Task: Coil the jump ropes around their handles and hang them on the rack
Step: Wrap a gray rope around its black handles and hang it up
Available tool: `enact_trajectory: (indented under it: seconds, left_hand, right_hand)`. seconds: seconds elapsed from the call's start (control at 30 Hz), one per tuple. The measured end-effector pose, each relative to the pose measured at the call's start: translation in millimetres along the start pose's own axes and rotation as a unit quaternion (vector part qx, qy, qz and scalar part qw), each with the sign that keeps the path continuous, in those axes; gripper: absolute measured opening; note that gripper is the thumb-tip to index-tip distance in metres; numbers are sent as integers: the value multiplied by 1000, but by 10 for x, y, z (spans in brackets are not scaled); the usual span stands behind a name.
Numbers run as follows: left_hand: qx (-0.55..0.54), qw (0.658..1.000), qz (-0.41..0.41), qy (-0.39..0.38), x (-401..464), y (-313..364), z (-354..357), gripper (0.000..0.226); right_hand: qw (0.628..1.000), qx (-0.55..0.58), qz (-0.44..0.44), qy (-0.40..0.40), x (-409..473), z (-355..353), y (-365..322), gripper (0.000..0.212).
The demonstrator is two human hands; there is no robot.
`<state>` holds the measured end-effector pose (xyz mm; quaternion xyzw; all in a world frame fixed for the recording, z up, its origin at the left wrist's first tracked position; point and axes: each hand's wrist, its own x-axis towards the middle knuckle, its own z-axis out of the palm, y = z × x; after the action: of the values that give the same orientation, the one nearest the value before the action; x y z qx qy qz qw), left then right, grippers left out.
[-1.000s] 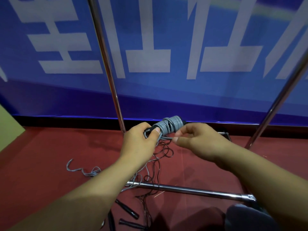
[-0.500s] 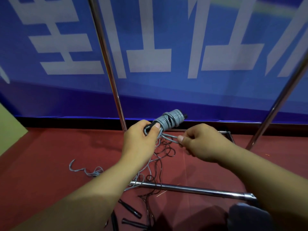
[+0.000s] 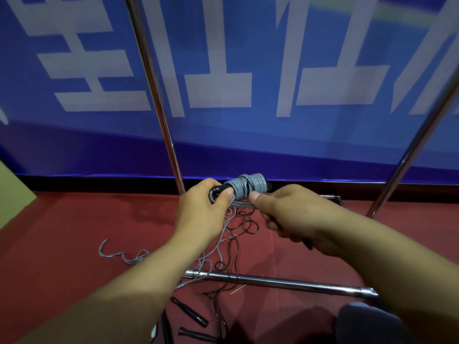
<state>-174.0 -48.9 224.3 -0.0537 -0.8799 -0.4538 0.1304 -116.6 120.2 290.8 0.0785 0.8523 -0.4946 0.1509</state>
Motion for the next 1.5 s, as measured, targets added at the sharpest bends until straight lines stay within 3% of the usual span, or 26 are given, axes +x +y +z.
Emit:
enact_trajectory:
  seconds: [0.1, 0.23, 0.4, 0.63, 1.07, 1.3, 1.43, 1.5]
  left_hand:
    - [36, 998, 2, -44, -22, 27, -8, 15]
    - [72, 988, 22, -135, -60, 60, 6, 15]
    - [112, 972, 40, -201, -104, 141, -2, 15]
    - [196, 920, 165, -297, -215, 364, -64, 19]
    - [189, 892, 207, -354, -253, 486, -89, 9]
    - [178, 897, 216, -343, -277, 521, -105, 5]
    - [157, 897, 215, -352, -317, 553, -123, 7]
    - [150, 893, 218, -365, -347, 573, -135, 5]
  right_hand:
    - [988, 141, 46, -41, 14, -39, 26, 42]
    - [946, 284, 122, -97, 26, -145, 55, 41]
    - [892, 388, 172, -153, 39, -253, 100, 35]
    - [874, 425, 192, -138, 73, -308, 133, 27]
    - [858, 456, 232, -59, 142, -389, 211, 16]
    - [889, 402, 214, -35, 138, -404, 211, 20]
    - [969, 205, 138, -27, 132, -402, 208, 32]
    - [987, 123, 107, -10, 125, -406, 221, 30]
